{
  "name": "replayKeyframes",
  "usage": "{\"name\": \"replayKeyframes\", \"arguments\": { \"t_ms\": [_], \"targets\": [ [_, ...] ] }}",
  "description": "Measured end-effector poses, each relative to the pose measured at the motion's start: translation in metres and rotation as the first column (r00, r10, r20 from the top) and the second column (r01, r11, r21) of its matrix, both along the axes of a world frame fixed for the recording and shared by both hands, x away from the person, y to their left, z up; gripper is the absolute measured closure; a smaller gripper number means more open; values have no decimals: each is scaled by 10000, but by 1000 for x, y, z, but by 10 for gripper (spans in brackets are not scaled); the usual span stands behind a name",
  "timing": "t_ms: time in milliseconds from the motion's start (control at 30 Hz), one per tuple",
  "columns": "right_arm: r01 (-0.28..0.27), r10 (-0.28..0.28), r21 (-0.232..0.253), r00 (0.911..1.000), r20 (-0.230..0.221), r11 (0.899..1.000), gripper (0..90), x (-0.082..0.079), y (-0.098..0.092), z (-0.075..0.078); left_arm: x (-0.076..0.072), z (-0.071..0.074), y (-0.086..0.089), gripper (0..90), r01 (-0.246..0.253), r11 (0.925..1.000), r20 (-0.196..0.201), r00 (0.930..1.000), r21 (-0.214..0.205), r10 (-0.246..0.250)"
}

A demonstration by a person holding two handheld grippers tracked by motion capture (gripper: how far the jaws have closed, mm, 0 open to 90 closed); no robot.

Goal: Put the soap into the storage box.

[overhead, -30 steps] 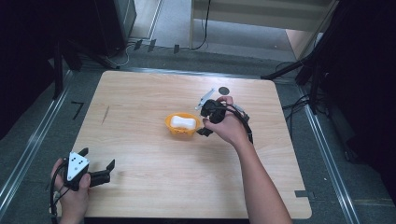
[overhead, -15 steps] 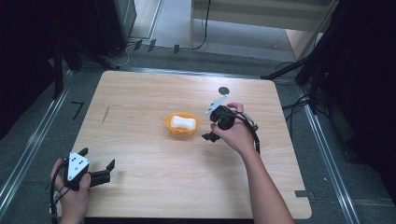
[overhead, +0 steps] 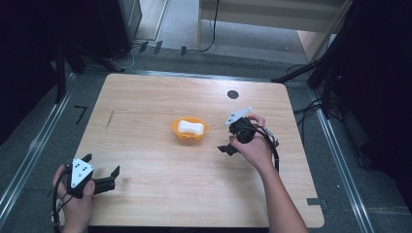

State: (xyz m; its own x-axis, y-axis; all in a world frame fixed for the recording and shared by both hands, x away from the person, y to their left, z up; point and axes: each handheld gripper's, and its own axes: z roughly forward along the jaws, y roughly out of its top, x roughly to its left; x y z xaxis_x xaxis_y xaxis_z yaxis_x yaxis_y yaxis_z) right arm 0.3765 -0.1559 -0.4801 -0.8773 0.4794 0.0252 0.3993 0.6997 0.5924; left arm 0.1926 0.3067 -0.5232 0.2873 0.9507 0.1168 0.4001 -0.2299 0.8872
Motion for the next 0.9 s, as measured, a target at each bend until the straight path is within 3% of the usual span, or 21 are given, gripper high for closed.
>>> {"name": "replayKeyframes", "arguments": {
  "t_ms": [200,900],
  "targets": [
    [202,-199,282,9998,-94,9994,0,-7,-11,-4,0,0,0,0,-11,10000,1,10000,9,11],
    [626,-622,477,9980,-111,9969,0,-32,-42,-21,0,0,0,0,17,10000,-15,10000,-19,-17]
  ]
}}
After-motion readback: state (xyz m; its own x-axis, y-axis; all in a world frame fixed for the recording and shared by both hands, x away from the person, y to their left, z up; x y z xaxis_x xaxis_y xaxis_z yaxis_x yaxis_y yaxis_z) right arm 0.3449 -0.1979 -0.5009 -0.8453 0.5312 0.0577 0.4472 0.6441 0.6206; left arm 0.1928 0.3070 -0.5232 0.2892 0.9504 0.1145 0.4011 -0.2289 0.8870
